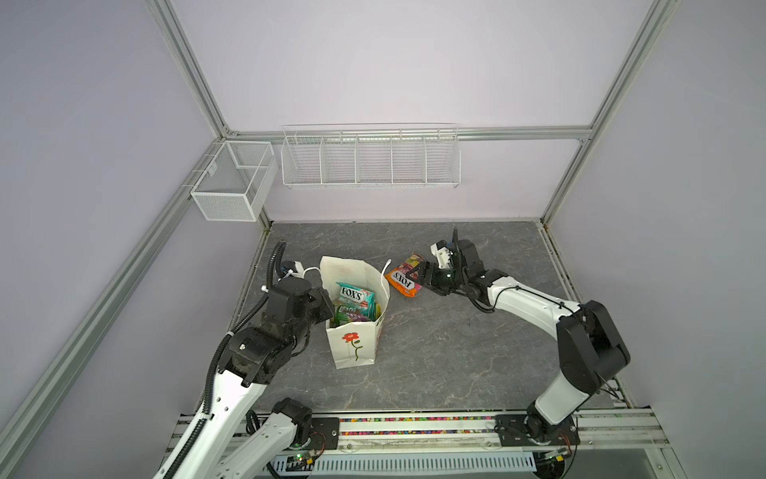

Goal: Place the snacks into the paper bag
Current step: 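Lower the open right gripper onto the orange Fox's bag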

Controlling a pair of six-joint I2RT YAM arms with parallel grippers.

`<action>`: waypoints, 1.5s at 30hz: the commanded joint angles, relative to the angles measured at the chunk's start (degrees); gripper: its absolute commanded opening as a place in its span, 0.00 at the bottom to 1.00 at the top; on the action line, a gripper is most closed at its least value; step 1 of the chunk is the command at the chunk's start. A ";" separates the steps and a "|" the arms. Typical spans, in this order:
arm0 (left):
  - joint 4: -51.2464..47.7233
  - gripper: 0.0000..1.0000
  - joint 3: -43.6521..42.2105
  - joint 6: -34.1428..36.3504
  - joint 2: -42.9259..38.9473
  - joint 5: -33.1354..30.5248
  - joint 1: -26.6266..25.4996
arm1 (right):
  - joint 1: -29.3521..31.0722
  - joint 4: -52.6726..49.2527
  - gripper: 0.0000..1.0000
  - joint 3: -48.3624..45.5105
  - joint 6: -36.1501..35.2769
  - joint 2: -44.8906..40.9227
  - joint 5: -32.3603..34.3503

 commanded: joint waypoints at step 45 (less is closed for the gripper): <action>-6.52 0.35 3.29 1.07 -5.12 -3.36 0.34 | -1.26 11.88 0.55 -2.12 6.89 17.90 -0.97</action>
